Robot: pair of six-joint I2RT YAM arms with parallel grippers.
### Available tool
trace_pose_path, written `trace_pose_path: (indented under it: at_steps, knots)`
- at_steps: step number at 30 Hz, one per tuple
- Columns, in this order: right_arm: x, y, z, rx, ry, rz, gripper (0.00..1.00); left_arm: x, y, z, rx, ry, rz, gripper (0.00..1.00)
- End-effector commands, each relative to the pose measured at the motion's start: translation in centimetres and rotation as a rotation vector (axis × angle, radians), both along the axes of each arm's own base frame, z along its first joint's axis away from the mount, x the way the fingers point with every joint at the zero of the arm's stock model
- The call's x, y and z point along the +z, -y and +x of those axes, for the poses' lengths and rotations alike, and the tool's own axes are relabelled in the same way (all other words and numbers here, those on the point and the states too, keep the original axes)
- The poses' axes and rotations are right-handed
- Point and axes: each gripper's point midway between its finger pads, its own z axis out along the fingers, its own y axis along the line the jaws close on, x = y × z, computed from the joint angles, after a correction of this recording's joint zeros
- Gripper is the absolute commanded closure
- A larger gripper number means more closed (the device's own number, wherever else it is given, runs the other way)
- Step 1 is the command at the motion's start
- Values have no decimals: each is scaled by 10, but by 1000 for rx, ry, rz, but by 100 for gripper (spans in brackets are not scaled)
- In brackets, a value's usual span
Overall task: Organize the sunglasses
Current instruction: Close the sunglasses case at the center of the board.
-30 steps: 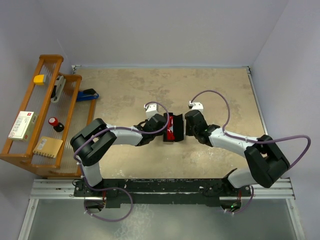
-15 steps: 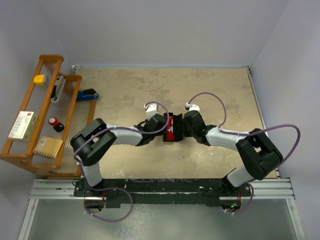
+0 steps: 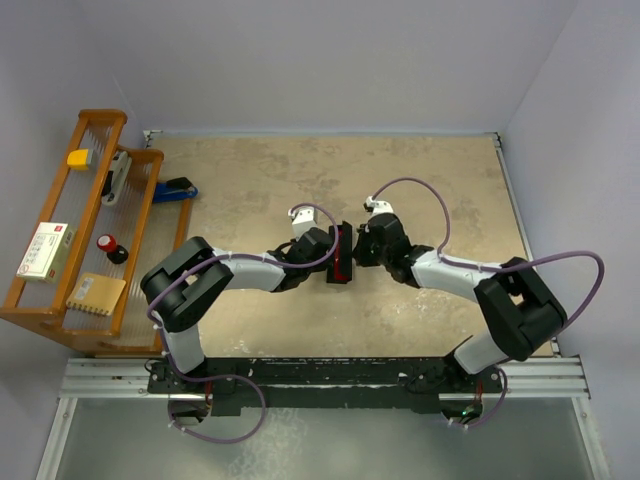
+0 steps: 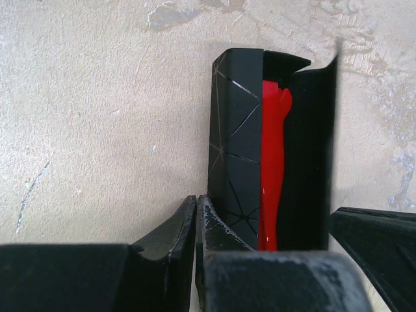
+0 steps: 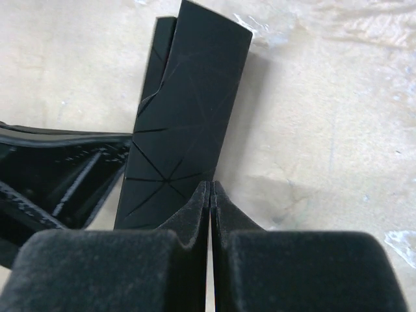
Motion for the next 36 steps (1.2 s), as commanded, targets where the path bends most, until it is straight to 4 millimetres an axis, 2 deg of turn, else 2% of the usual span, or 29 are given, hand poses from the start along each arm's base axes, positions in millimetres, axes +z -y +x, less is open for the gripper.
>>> trace_pose_path:
  at_steps: [1, 9, 14, 27, 33, 36]
  knots:
    - [40, -31, 14, 62, 77, 134, 100, 3, 9, -3, -27, -1, -24, 100]
    - [28, -44, 11, 104, 33, 172, 100, 3, 8, -3, -24, -1, -21, 100]
    - [14, -44, 8, 115, 1, 158, 100, 3, 7, -3, -23, -2, -19, 100]
    - [-1, -44, 6, 119, -31, 138, 100, 5, 8, -2, -25, 1, -19, 100]
    - [-2, -39, 7, 109, -36, 106, 100, 22, -7, -1, 2, 33, 31, 100]
    - [-6, -37, 7, 107, -43, 85, 100, 44, -16, 1, 20, 72, 50, 100]
